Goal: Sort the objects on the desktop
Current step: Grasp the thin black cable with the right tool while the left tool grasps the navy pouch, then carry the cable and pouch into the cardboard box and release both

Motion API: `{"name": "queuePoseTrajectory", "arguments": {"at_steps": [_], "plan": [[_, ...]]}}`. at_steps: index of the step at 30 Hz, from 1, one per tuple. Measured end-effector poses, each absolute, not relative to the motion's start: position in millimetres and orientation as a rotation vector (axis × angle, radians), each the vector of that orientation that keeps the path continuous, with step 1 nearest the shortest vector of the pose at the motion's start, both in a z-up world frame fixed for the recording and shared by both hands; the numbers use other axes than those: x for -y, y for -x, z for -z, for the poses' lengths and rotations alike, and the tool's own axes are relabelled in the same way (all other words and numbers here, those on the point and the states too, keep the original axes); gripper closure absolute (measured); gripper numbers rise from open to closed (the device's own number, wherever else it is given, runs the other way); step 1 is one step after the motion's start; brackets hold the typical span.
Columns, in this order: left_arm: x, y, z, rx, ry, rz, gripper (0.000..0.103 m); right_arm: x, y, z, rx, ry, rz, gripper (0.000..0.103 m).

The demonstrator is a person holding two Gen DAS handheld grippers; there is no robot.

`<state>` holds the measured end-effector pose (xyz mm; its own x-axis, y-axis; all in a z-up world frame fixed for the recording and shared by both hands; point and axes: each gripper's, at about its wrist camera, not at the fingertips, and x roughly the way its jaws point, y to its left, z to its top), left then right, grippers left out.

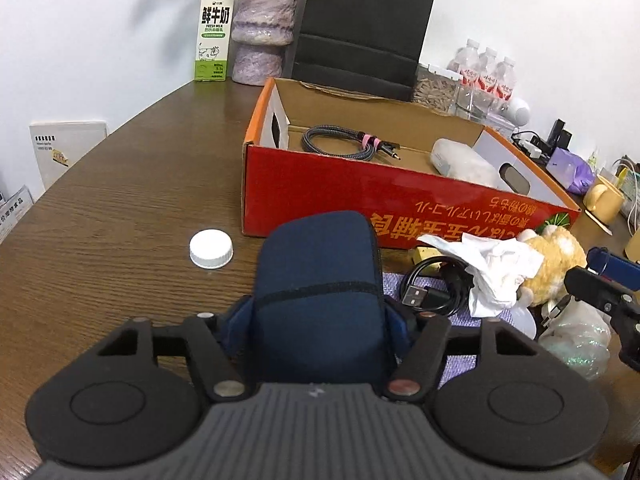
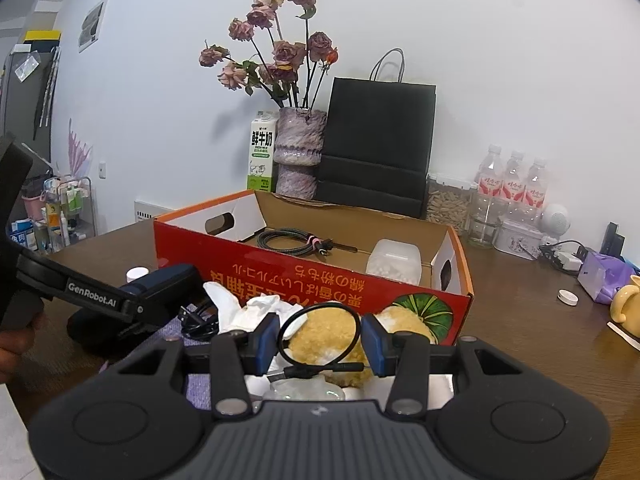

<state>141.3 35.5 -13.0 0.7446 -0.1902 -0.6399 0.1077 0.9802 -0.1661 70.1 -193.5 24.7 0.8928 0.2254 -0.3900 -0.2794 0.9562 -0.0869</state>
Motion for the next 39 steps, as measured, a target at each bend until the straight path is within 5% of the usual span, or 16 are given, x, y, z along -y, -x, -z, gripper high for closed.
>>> {"name": "queuePoseTrajectory", "arguments": {"at_steps": [20, 39], "plan": [[-32, -121, -42, -0.528, 0.066, 0.156, 0.04, 189, -72, -58, -0.294, 0.143, -0.263, 0.06], [6, -222, -63, -0.461, 0.039, 0.126, 0.04, 169, -185, -89, -0.28, 0.075, -0.229, 0.06]]}}
